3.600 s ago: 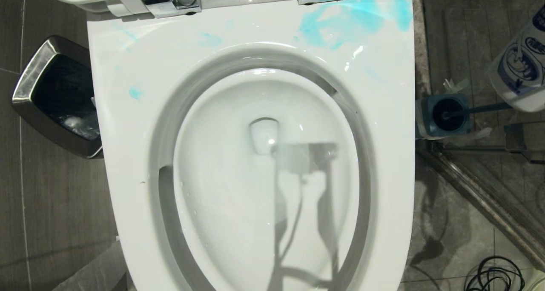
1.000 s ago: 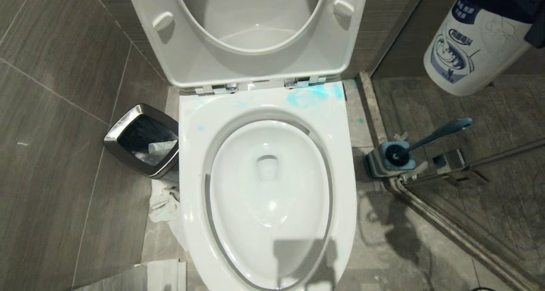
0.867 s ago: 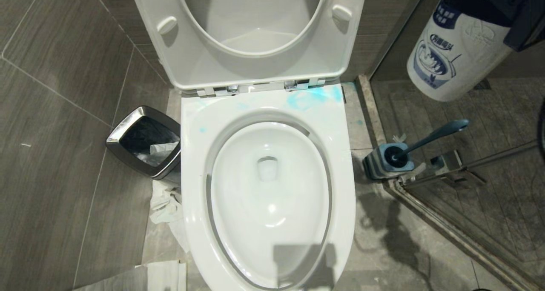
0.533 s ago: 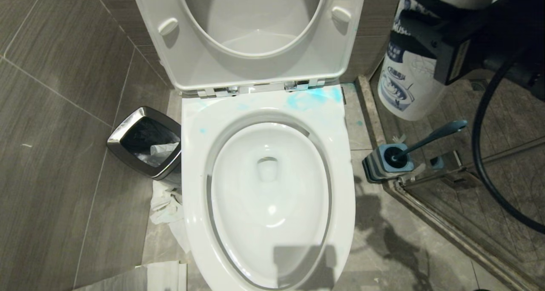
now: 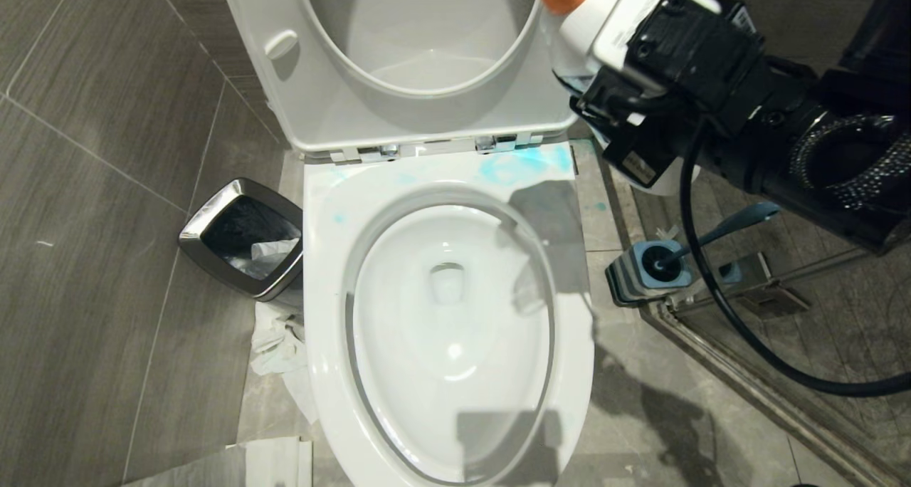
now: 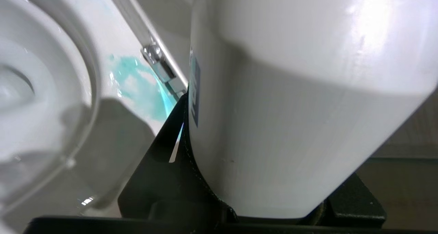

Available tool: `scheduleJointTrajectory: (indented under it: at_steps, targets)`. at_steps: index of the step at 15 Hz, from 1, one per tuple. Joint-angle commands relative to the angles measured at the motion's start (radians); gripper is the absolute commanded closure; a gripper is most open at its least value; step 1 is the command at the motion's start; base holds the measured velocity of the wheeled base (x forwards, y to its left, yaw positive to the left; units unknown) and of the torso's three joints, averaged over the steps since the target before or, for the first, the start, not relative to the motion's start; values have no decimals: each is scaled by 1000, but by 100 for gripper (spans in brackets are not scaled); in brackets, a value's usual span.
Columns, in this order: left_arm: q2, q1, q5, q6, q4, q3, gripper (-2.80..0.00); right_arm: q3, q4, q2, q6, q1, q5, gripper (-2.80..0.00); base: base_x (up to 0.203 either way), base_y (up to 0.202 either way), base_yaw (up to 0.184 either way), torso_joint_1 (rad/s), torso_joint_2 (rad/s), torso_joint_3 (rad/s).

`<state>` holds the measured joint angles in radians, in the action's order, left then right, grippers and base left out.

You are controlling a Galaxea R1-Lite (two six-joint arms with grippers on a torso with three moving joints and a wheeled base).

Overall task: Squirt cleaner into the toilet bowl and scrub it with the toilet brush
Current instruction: Pour in the cleaning agent

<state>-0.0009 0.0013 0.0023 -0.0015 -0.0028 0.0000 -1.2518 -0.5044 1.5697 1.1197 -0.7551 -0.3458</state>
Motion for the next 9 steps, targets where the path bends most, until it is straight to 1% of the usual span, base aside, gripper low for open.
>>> scheduleJointTrajectory:
  at_steps: [1,4,5,7,9]
  targets:
    - [1,0,0,0,0,0,0,-55,12,72,134,-7,-26,0,0,0,0,0,0,0]
    - [1,0,1,0,0,0,0,-113,24,134,320,-16,-66,0,0,0,0,0,0,0]
    - [1,0,1,0,0,0,0,-122,24,149,376,-31,-111,0,0,0,0,0,0,0]
    - [1,0,-1,0,0,0,0,-143,23,174,449,-75,-206,0,0,0,0,0,0,0]
    - [1,0,1,0,0,0,0,-160,21,185,569,-98,-274,0,0,0,0,0,0,0]
